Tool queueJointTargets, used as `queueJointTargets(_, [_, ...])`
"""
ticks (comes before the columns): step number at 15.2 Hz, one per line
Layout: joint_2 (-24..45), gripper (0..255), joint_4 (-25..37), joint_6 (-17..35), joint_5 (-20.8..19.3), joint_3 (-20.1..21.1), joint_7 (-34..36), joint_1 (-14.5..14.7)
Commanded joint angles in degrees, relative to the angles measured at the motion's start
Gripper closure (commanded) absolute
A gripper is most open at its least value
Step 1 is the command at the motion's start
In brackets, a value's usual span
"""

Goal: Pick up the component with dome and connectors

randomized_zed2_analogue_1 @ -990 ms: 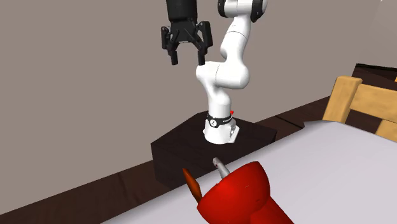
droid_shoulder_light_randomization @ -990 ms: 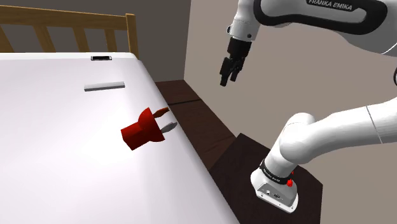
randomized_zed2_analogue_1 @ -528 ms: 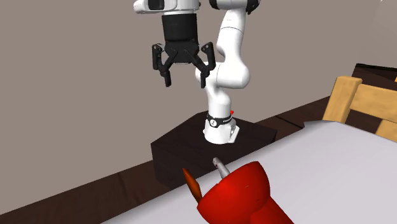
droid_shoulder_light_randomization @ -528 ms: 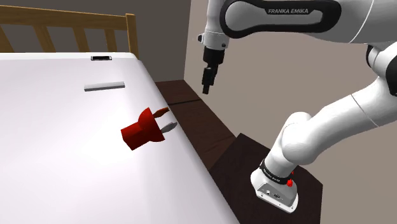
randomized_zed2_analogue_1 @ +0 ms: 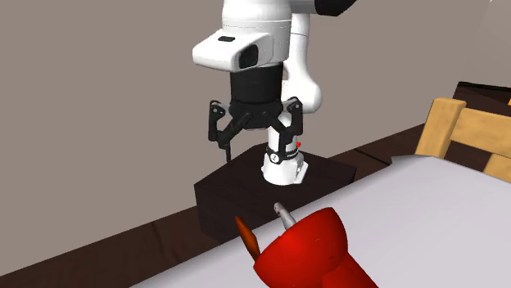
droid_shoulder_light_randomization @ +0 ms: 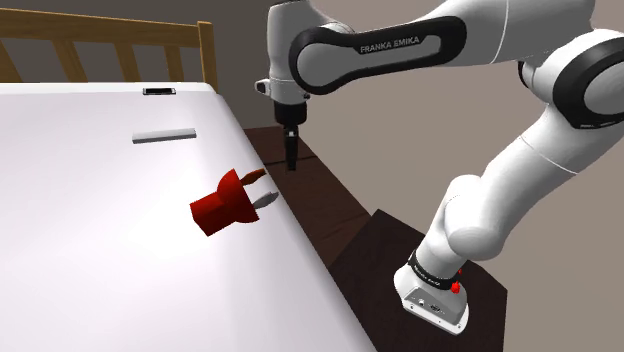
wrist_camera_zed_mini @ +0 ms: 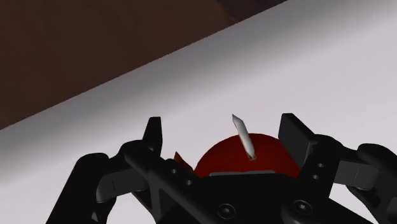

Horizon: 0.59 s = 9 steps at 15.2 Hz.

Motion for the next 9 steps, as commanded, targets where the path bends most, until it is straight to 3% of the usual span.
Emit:
queueJointTargets(1, [3.28, 0, 1.04, 1.58, -1.31, 1.32, -2.76, 1.31])
queueJointTargets(9, [14.09, 0, 4.62, 6.41, -6.94, 5.78, -10.13, 5.51])
